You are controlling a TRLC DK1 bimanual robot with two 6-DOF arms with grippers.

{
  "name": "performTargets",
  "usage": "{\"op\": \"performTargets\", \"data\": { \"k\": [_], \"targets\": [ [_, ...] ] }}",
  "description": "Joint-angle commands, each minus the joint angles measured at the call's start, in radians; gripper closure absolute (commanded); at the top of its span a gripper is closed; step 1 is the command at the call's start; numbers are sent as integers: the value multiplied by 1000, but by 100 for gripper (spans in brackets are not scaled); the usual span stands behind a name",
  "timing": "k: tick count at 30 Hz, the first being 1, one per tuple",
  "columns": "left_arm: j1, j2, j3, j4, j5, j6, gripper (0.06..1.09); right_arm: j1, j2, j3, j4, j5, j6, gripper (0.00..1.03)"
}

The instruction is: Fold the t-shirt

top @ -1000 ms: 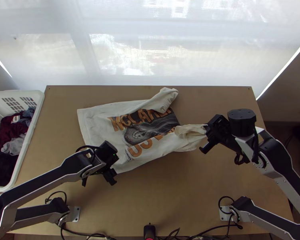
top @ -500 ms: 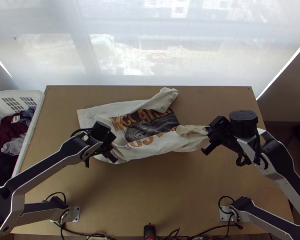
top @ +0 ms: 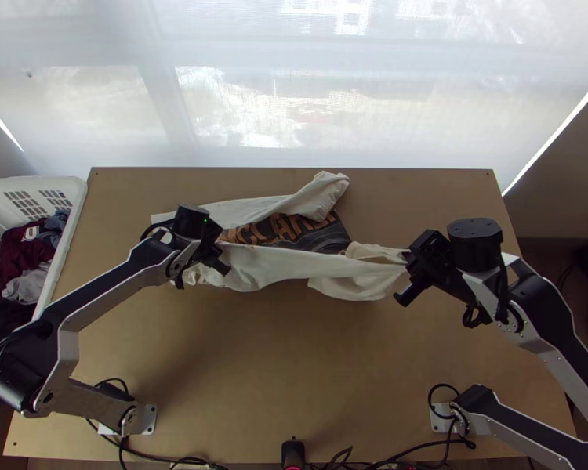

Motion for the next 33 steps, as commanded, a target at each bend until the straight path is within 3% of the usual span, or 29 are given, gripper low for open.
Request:
{"op": "performTargets", "data": {
  "k": [1, 3, 4, 10, 15, 22, 24, 28, 33],
  "targets": [
    [5, 128, 17, 77, -23, 10, 39, 0, 1, -8, -10, 0, -1, 100],
    [8, 143, 23, 81, -23, 12, 22, 0, 1, -10, -10, 0, -1, 100],
    [13, 147, 27, 81, -25, 10, 21, 0, 1, -10, -8, 0, -1, 100],
    [25, 56, 81, -23, -23, -5, 18, 0, 2, -13, -7, 0, 0, 100],
    [48, -96, 102, -195, -14, -10, 16, 0, 1, -16, -1, 0, 0, 100],
    [52, -199, 95, -558, 75, -116, 16, 6, -1, -18, 7, 0, 0, 100],
    [43, -200, 87, -643, 153, -148, 17, 7, -2, -19, 10, 0, 0, 100],
    [-26, -180, 32, -695, 190, -174, 17, 15, -2, -18, 13, 0, 0, 100],
    [-102, -117, 26, -652, 196, -217, 17, 21, -5, -18, 13, 0, -3, 100]
  ]
}}
